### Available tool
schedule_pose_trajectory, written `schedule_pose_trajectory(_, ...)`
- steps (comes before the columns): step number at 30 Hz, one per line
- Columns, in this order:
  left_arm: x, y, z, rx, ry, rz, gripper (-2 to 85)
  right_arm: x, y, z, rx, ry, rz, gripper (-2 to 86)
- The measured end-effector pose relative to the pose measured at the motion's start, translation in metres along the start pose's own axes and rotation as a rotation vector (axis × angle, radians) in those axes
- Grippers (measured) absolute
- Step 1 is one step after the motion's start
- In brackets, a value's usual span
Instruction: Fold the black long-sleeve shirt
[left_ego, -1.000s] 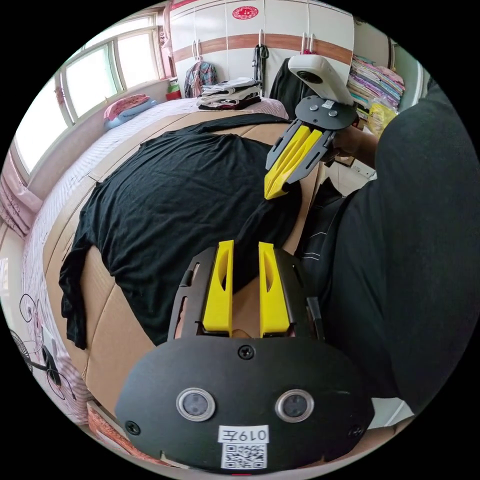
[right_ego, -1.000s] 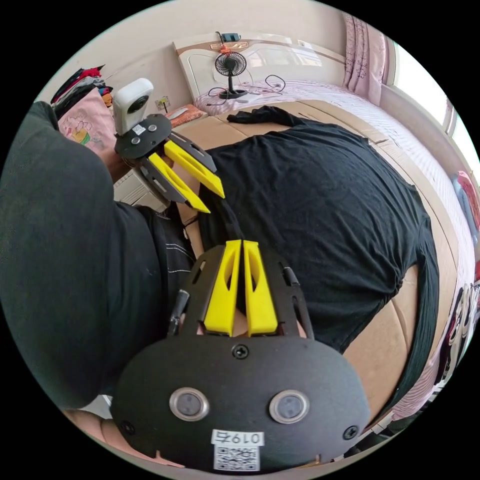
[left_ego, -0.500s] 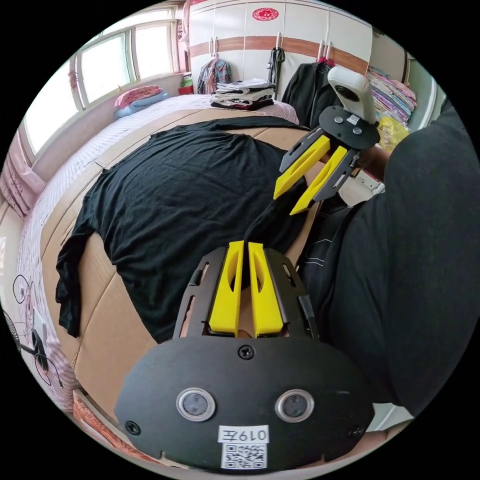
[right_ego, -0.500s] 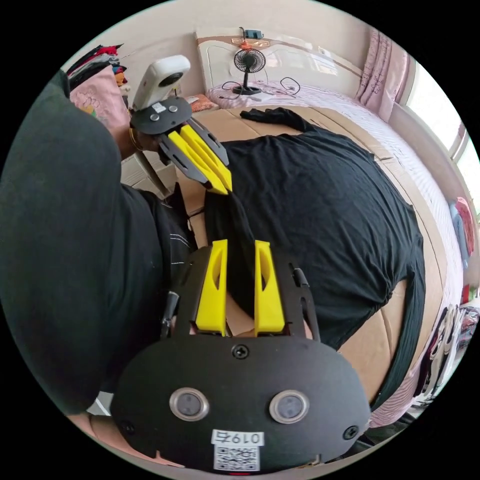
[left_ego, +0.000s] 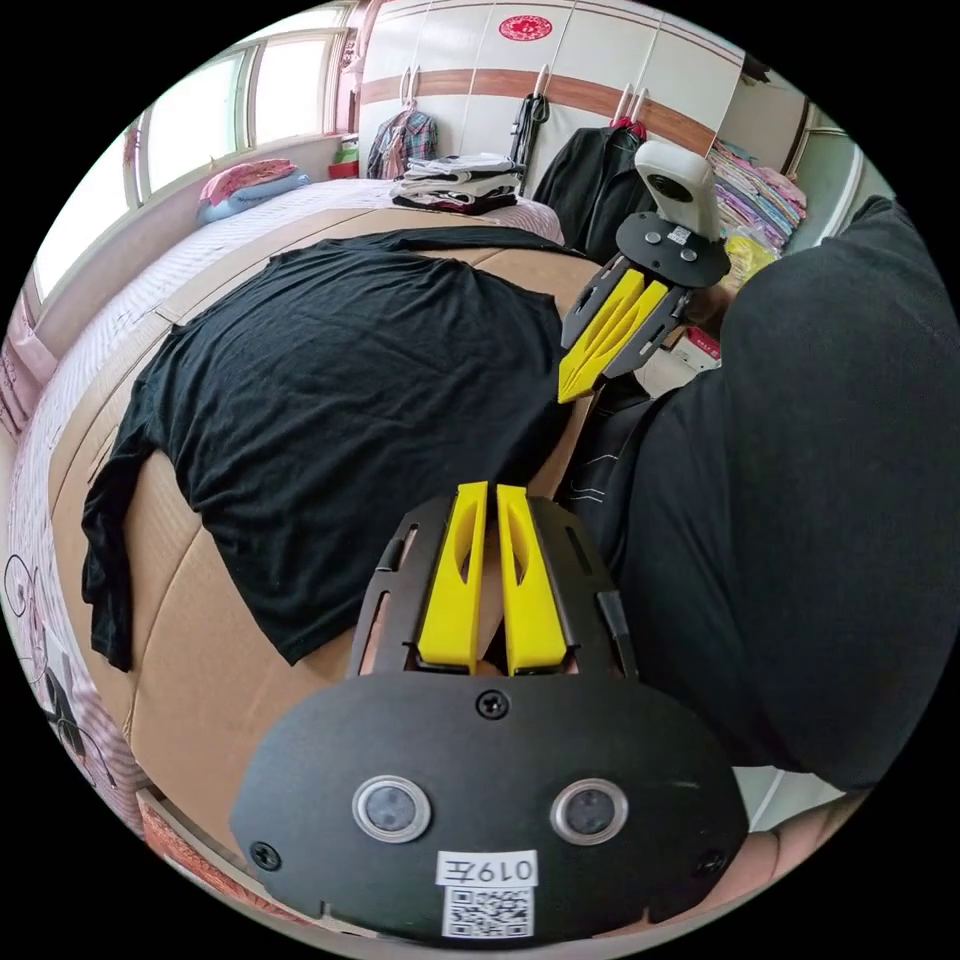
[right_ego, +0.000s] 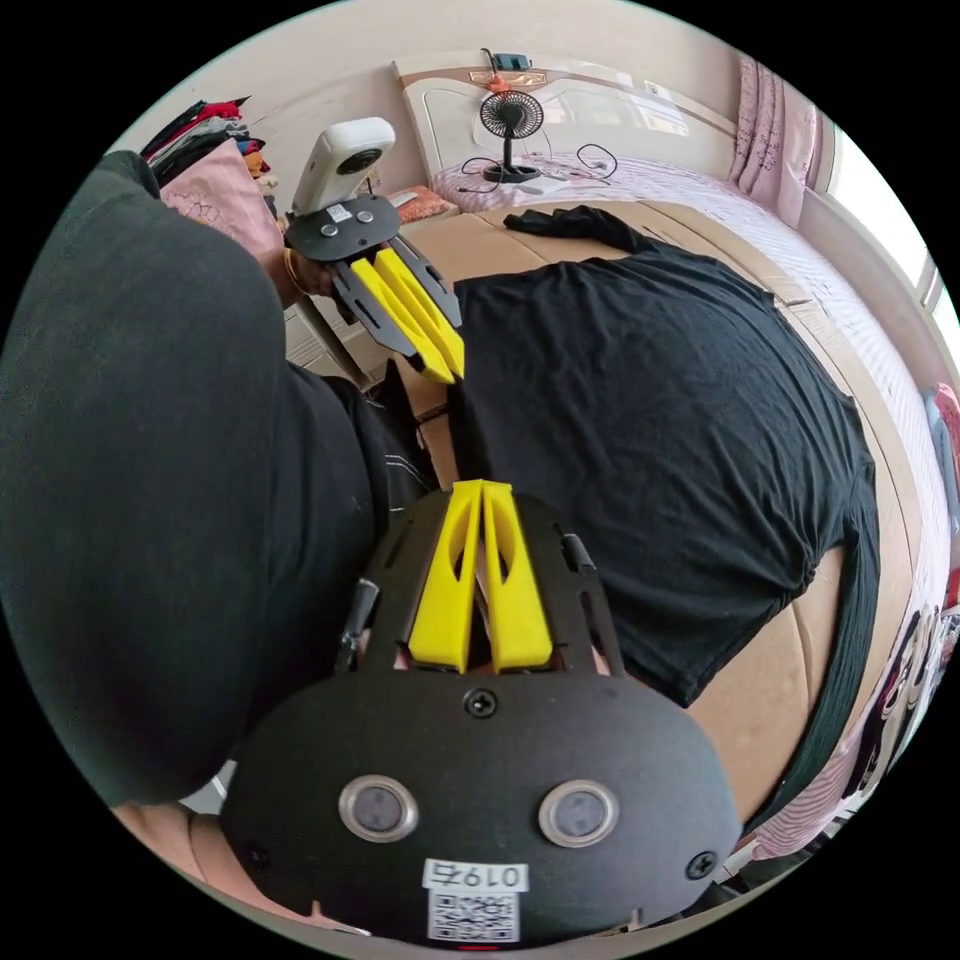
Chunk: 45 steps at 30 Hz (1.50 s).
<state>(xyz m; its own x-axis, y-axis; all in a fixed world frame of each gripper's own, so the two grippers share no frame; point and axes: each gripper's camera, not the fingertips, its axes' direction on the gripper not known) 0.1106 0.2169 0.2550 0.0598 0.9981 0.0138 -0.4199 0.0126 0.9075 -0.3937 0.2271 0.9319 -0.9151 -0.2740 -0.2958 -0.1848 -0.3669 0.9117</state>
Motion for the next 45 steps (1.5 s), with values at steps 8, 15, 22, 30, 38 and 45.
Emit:
schedule_pose_trajectory(8, -0.015, -0.004, 0.007, -0.034, -0.037, 0.002, 1.1, 0.021, 0.008, 0.001, 0.008, 0.058, 0.046, 4.2)
schedule_pose_trajectory(15, -0.019, -0.033, 0.017, 0.074, 0.060, 0.116, 0.8, 0.046, -0.006, 0.021, -0.004, 0.063, 0.048, 3.2)
schedule_pose_trajectory(22, -0.034, -0.070, 0.052, 0.059, 0.119, 0.184, 0.8, 0.084, -0.008, 0.019, 0.027, 0.104, 0.091, 2.7)
schedule_pose_trajectory(30, -0.065, -0.075, 0.067, -0.030, 0.151, 0.209, 1.1, 0.122, -0.009, 0.046, -0.055, 0.049, 0.103, 3.3)
schedule_pose_trajectory(38, -0.107, -0.076, 0.061, 0.003, 0.159, 0.211, 1.5, 0.188, -0.014, 0.043, -0.097, -0.057, 0.135, -0.7)
schedule_pose_trajectory(45, -0.186, -0.048, 0.019, 0.156, 0.027, 0.062, 1.5, 0.269, -0.029, -0.001, 0.346, -0.171, 0.189, -0.7)
